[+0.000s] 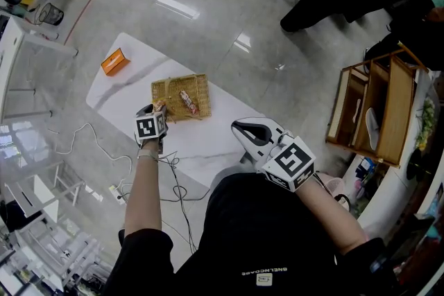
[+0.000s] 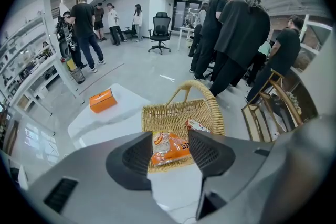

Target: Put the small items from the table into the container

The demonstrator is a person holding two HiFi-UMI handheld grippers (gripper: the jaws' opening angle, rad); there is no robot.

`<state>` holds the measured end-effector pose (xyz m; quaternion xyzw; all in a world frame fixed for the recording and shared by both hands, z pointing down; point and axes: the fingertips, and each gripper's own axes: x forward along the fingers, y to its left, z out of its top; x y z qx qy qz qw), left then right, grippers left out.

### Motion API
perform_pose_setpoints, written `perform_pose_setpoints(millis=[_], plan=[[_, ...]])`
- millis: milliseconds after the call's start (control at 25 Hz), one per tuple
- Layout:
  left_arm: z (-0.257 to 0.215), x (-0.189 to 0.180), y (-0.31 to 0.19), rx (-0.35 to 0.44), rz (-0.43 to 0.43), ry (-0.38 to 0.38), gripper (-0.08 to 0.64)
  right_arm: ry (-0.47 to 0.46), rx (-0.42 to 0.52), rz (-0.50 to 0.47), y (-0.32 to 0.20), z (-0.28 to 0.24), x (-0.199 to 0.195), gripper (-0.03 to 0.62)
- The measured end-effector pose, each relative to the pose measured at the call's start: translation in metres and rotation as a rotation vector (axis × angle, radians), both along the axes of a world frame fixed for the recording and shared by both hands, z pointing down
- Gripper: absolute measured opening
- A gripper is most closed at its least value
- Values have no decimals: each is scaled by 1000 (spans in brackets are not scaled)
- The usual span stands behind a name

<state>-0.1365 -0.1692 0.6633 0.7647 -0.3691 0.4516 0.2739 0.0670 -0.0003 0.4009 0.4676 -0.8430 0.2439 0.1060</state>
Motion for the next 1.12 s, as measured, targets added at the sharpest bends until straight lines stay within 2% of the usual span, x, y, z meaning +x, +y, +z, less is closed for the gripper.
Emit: perform_pose_setpoints(millis=[280,480,920,1120], plan=[[-28,2,6,59,-9,16,213,-16,15,-30,-4,-3,-8,11],[-64,2,16,118,-34,54,213,-29,28,-79,-8,-9,-18,11],[-182,2,46,326,-111,144,213,-79,86,-248,-26,-27,-58,11],[-239,1,74,415,-189,197,213,-103,113,-360,-30,-42,-83,11]])
